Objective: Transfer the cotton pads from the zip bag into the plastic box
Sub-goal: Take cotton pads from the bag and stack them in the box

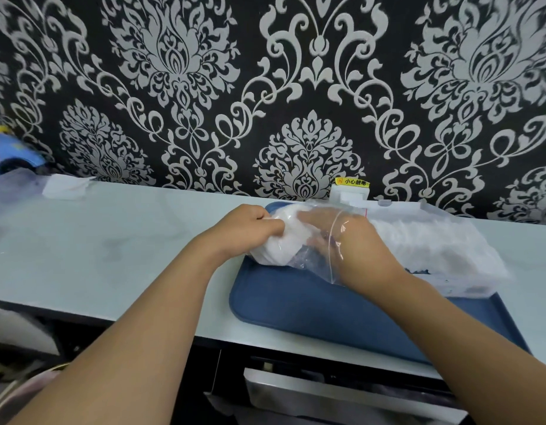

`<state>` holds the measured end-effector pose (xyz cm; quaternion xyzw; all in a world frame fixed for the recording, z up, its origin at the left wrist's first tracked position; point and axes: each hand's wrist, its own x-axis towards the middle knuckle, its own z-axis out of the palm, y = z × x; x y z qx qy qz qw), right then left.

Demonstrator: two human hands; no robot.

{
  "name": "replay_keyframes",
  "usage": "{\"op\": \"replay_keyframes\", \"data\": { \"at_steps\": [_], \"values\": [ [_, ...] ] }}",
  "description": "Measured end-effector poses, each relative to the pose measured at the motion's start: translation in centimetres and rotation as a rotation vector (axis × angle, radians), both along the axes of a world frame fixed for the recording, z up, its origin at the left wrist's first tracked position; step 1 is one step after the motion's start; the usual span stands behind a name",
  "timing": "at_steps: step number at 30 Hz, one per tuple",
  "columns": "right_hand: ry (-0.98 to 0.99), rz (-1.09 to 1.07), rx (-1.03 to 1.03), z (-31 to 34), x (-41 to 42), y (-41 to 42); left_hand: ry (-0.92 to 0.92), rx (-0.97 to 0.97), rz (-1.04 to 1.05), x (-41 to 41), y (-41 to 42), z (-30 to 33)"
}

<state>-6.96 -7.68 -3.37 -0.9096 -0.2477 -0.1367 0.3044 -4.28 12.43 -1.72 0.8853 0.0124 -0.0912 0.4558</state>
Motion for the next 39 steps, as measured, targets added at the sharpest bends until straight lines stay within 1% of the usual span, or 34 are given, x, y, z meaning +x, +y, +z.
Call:
{"op": "replay_keyframes", "data": {
  "at_steps": [3, 4, 6, 7, 8, 11, 12, 15, 18, 21, 22, 24, 25, 26, 27, 29, 30, 31, 33, 35, 36, 38, 39],
  "values": [
    [-0.036, 0.076, 0.055, 0.6, -0.1, -0.3, 0.06, -0.145, 0.04, -0.1, -0.4, 0.5],
    [-0.018, 0.106, 0.062, 0.7, 0.0, -0.4, 0.077, -0.17, 0.043, -0.2, -0.6, 0.6],
    [0.093, 0.152, 0.128, 1.2, -0.1, -0.5, 0.102, -0.182, 0.053, -0.2, -0.8, 0.6],
    [0.092, 0.159, 0.1, 1.3, -0.1, -0.7, 0.111, -0.176, 0.057, -0.2, -0.9, 0.7],
    [0.058, 0.152, 0.05, 1.3, -0.1, -0.9, 0.111, -0.162, 0.053, -0.2, -1.0, 0.6],
    [-0.02, 0.079, -0.203, 1.1, -0.1, -1.5, 0.061, -0.089, 0.031, -0.1, -1.3, 0.7],
    [-0.027, 0.064, -0.237, 1.1, 0.0, -1.6, 0.029, -0.042, 0.024, 0.0, -1.4, 0.6],
    [0.01, 0.057, -0.166, 1.7, 0.2, -1.8, -0.068, 0.081, -0.023, 0.0, -1.6, 0.2],
    [0.052, 0.019, -0.098, 2.0, 0.4, -2.2, -0.161, 0.142, -0.073, -0.2, -1.9, 0.1],
    [0.069, 0.042, -0.075, 2.0, -0.2, -2.1, -0.255, 0.211, -0.079, -0.1, -1.9, 0.3],
    [0.086, 0.025, -0.084, 2.1, -0.5, -1.9, -0.28, 0.223, -0.087, 0.0, -1.9, 0.4],
    [0.102, -0.044, -0.186, 1.9, -0.8, -2.1, -0.313, 0.234, -0.091, 0.1, -1.8, 0.6],
    [0.101, -0.033, -0.228, 1.9, -0.8, -2.0, -0.32, 0.241, -0.091, 0.2, -1.7, 0.6],
    [0.085, 0.028, -0.301, 2.2, -1.0, -1.7, -0.319, 0.252, -0.094, 0.3, -1.7, 0.6],
    [0.015, 0.102, -0.285, 2.5, -1.1, -1.4, -0.31, 0.26, -0.096, 0.2, -1.6, 0.5],
    [0.026, 0.105, -0.112, 2.1, -0.4, -1.7, -0.28, 0.25, -0.087, 0.2, -1.6, 0.4],
    [-0.003, 0.122, -0.187, 2.1, -0.6, -1.9, -0.266, 0.239, -0.078, 0.2, -1.5, 0.3],
    [0.033, 0.136, -0.225, 1.8, -0.6, -2.2, -0.252, 0.227, -0.068, 0.3, -1.5, 0.3],
    [-0.003, 0.097, -0.263, 1.7, -0.2, -2.6, -0.21, 0.183, -0.043, 0.4, -1.4, 0.2],
    [0.029, 0.108, -0.256, 1.5, 0.5, -2.6, -0.164, 0.134, -0.023, 0.4, -1.3, 0.1],
    [0.035, 0.117, -0.326, 1.3, 0.6, -2.3, -0.149, 0.12, -0.021, 0.3, -1.3, 0.1],
    [0.001, 0.174, -0.455, 0.5, 1.5, -2.0, -0.144, 0.127, -0.033, 0.2, -1.3, 0.1],
    [-0.002, 0.162, -0.437, -0.2, 1.9, -2.0, -0.151, 0.143, -0.045, 0.2, -1.2, 0.2]
  ]
}}
